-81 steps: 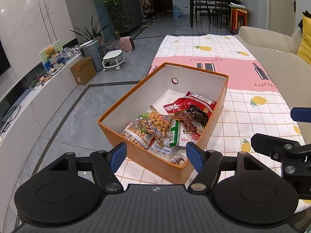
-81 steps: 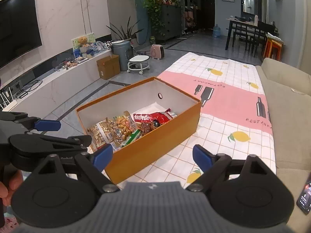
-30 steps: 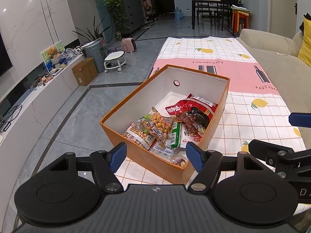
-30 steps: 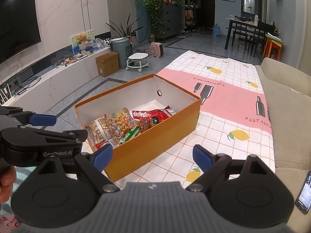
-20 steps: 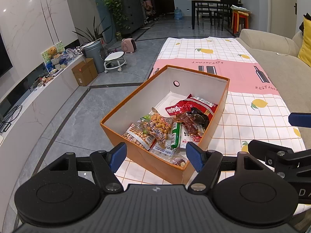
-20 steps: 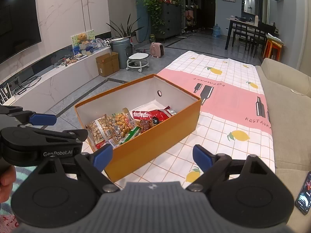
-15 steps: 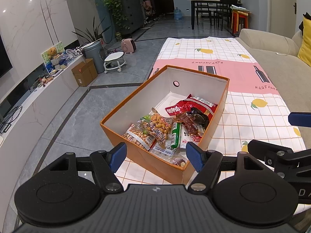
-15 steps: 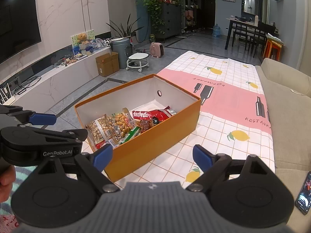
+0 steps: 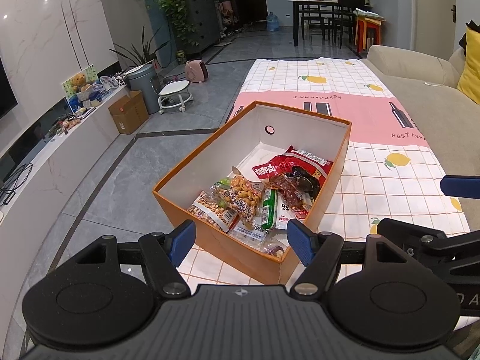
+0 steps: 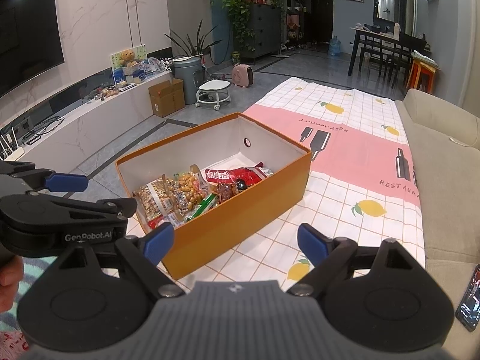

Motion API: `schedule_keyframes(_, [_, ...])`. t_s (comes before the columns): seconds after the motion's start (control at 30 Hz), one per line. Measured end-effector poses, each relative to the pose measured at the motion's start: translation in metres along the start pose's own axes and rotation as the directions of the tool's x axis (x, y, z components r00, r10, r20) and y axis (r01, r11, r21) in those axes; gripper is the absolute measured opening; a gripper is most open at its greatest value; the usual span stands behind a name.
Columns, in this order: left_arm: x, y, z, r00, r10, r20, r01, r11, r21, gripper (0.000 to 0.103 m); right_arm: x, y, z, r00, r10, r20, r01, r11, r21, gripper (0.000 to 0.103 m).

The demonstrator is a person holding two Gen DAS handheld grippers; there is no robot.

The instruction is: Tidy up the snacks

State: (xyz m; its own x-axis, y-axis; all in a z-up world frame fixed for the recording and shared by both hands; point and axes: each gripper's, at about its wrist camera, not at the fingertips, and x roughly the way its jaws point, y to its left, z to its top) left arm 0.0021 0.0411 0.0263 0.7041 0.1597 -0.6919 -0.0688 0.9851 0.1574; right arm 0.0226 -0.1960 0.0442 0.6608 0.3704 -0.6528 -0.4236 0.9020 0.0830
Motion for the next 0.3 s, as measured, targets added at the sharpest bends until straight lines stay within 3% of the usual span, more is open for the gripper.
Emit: schedule_keyframes(0.3, [-0.0019,0.0003,-0.0008,1.000,-0.004,0.016,0.004,1.000,0.014,0.082,0.0000,-0.0002,-0.0004,1.000,0.001,0.000,-0.001,1.000,0.001,0.087])
